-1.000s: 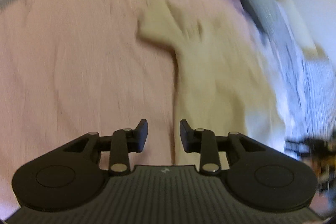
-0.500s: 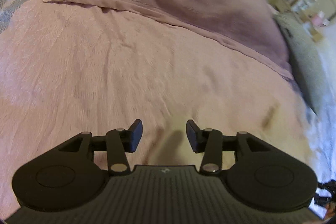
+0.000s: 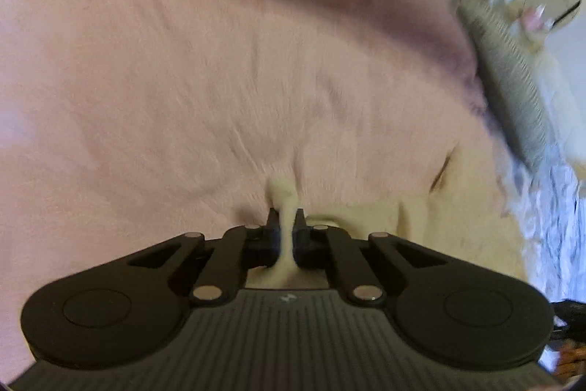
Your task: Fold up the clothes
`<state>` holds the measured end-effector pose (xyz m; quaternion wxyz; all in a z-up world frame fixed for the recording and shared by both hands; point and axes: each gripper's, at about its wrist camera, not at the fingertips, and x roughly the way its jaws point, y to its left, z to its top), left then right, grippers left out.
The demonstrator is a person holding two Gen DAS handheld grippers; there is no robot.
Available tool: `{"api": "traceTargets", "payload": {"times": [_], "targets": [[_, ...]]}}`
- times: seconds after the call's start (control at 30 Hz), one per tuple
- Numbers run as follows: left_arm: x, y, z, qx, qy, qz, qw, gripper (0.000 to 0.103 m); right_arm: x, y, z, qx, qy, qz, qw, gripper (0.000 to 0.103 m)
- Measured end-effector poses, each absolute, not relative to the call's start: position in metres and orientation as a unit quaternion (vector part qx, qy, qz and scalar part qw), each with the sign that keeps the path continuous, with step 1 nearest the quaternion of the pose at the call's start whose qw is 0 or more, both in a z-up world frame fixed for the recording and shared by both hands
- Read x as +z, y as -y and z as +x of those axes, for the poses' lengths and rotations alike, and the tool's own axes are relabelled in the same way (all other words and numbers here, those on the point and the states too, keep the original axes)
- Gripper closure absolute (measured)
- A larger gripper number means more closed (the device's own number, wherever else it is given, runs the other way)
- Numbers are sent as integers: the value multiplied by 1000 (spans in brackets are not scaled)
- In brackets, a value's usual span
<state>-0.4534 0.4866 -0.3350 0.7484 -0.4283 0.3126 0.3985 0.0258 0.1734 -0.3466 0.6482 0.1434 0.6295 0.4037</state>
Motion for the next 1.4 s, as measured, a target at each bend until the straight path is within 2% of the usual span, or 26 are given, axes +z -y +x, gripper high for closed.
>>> {"api": "traceTargets", "payload": {"times": [0.17,0.23,0.27,0.33,0.43,0.47,0.53,0.57,0.6,0.7,0.8,0.93,1.07,1.1,1.13,1.17,1.4], "targets": [[-265,-424,-517,462,-257,-380,759,99,-283,-150,15,447,-535,85,712,96],[-264,-398,-509,447,-314,-356,759,98,-265,-148,-2,472,-492,15,732,96],[-270,-386,-503,431,-352,-351,753,98,-268,-150,-8,468,-497,-28,730,94],[-293,-368,-494,409,-415,-347,735,92,-298,-158,-13,424,-561,-116,702,91],[-321,-348,-487,377,-476,-350,713,89,-337,-154,-6,347,-641,-143,670,86],[-330,-342,-484,366,-496,-350,705,88,-343,-151,-2,330,-654,-132,668,83],[-317,-349,-498,381,-458,-372,712,86,-335,-148,3,327,-641,-111,686,63],[-310,-353,-504,388,-438,-382,715,80,-329,-149,3,326,-625,-123,699,46],[-306,-359,-513,401,-417,-398,712,73,-325,-152,2,334,-607,-136,708,42],[-297,-383,-534,450,-358,-432,695,70,-311,-171,-2,379,-551,-161,726,42],[-300,-411,-519,436,-326,-446,710,70,-314,-204,-5,437,-537,-143,707,41],[-311,-440,-462,373,-354,-407,755,70,-332,-261,-19,516,-538,-112,657,41],[-330,-449,-421,330,-373,-412,763,70,-372,-293,-27,520,-551,-134,638,41],[-334,-450,-413,318,-377,-415,764,70,-380,-296,-27,524,-553,-132,634,44],[-338,-448,-404,308,-388,-411,766,70,-381,-294,-28,537,-549,-125,628,59],[-342,-447,-395,299,-399,-405,766,70,-376,-288,-31,555,-539,-119,622,97],[-358,-441,-343,210,-446,-387,779,68,-335,-192,-44,636,-497,-66,586,96]]}}
